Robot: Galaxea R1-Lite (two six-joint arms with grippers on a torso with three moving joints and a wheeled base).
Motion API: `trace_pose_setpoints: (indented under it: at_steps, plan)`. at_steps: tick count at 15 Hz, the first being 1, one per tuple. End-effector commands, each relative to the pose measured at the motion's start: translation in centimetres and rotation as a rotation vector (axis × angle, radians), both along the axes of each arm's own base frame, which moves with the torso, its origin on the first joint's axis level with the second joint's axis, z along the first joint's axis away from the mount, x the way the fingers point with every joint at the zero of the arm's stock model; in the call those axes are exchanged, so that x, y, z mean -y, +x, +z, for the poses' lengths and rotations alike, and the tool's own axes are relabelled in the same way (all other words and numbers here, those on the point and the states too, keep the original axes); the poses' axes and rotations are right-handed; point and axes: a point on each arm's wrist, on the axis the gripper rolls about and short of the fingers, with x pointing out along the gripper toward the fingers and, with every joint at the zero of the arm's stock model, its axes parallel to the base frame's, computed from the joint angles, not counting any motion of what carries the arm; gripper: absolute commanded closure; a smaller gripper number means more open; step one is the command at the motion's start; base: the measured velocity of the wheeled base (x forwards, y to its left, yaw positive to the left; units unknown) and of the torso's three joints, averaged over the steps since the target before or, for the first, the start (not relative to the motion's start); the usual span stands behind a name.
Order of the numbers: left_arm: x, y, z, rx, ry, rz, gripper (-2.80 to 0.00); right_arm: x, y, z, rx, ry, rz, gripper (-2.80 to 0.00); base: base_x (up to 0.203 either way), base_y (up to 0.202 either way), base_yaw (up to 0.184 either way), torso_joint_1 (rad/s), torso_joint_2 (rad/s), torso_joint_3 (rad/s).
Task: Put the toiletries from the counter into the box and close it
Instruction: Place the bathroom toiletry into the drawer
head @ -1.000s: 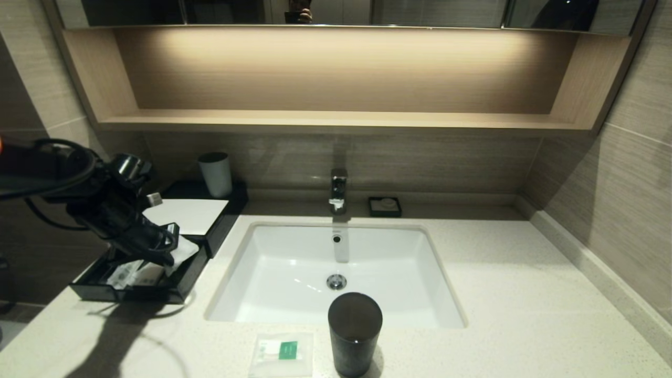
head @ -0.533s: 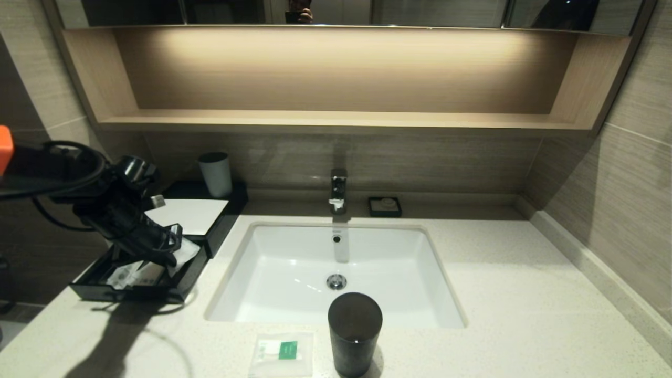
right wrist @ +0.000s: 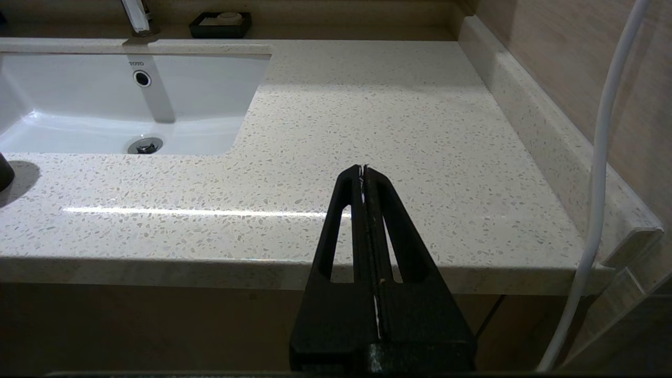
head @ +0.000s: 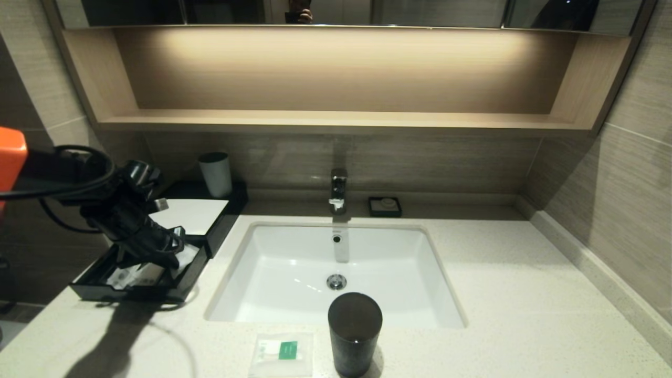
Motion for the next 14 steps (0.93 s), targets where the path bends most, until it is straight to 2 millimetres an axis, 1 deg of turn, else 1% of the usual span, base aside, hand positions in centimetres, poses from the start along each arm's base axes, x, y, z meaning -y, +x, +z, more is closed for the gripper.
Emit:
trace_pose_setpoints:
  at_steps: [1,5,10,14]
  plan:
    - [0.0,0.5,-0.5,-0.009,-0.003,0.005,0.0,0.0,0.0,0.0,0.0,0.0,0.0,0.0,0.0,0.0,0.0,0.0,0.0,0.0]
    - [-0.1,1.2,-1.0,-0.012,-0.004,0.006,0.0,0.0,0.0,0.0,0.0,0.0,0.0,0.0,0.0,0.0,0.0,0.0,0.0,0.0]
    - [-0.1,2.1,-0.9,0.011,-0.005,0.015,0.0,0.0,0.0,0.0,0.001,0.0,0.0,0.0,0.0,0.0,0.0,0.0,0.0,0.0]
    - [0.2,2.3,-1.2,0.004,-0.013,0.004,0.0,0.0,0.0,0.0,-0.001,0.0,0.0,0.0,0.0,0.0,0.0,0.0,0.0,0.0]
